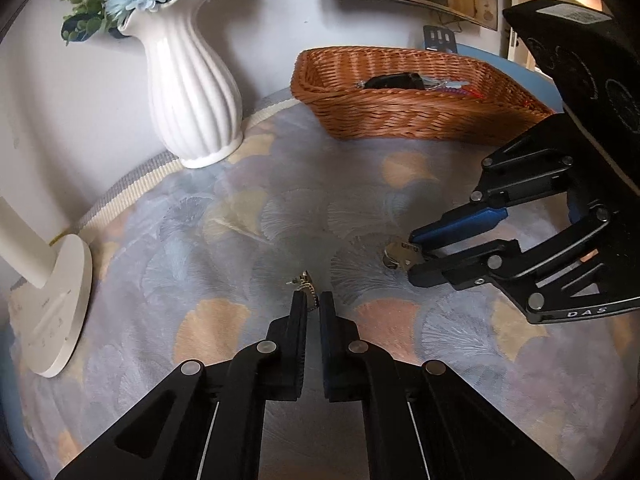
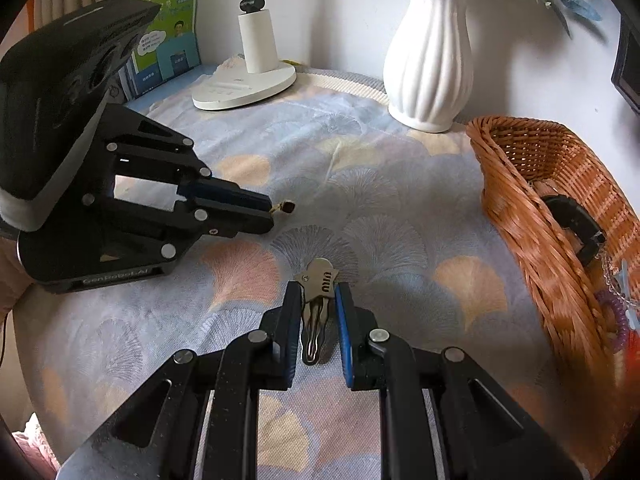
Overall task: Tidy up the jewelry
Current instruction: 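Carry the hair clip and silver earring over the basket while both tools open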
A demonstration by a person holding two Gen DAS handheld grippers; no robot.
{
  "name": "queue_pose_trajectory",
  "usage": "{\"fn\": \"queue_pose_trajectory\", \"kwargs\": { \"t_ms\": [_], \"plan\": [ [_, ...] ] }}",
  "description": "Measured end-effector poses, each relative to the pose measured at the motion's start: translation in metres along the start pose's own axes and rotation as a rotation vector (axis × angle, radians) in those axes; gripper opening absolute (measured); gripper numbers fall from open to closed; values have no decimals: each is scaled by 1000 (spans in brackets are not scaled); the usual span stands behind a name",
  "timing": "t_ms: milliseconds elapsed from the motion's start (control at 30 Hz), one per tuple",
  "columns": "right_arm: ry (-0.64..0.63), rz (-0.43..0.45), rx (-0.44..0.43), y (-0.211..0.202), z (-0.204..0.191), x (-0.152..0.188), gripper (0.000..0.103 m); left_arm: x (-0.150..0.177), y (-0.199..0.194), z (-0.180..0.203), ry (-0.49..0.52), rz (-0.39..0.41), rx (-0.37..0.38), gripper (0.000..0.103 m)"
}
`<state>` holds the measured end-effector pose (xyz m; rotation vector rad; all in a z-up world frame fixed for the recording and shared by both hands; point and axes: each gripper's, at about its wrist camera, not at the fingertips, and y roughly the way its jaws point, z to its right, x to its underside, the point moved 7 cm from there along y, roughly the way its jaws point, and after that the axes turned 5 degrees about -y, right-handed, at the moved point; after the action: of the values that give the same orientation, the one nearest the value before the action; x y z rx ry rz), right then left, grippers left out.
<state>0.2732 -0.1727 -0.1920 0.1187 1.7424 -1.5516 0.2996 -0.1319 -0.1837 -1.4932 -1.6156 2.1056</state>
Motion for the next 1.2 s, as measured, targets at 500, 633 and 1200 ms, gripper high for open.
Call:
{"fn": "queue_pose_trajectory", "kwargs": {
  "t_ms": [500,633,1200],
  "plan": [
    [11,-13,-5,1,1,1,18,-4,2,-9,-62,-17,-3,46],
    [13,-13,-3,1,1,1,18,-11,8,-3,-50,-29,20,45],
    [36,47,20,-26,0,1,18,-20,-37,21,1,45,11,12]
  ]
}}
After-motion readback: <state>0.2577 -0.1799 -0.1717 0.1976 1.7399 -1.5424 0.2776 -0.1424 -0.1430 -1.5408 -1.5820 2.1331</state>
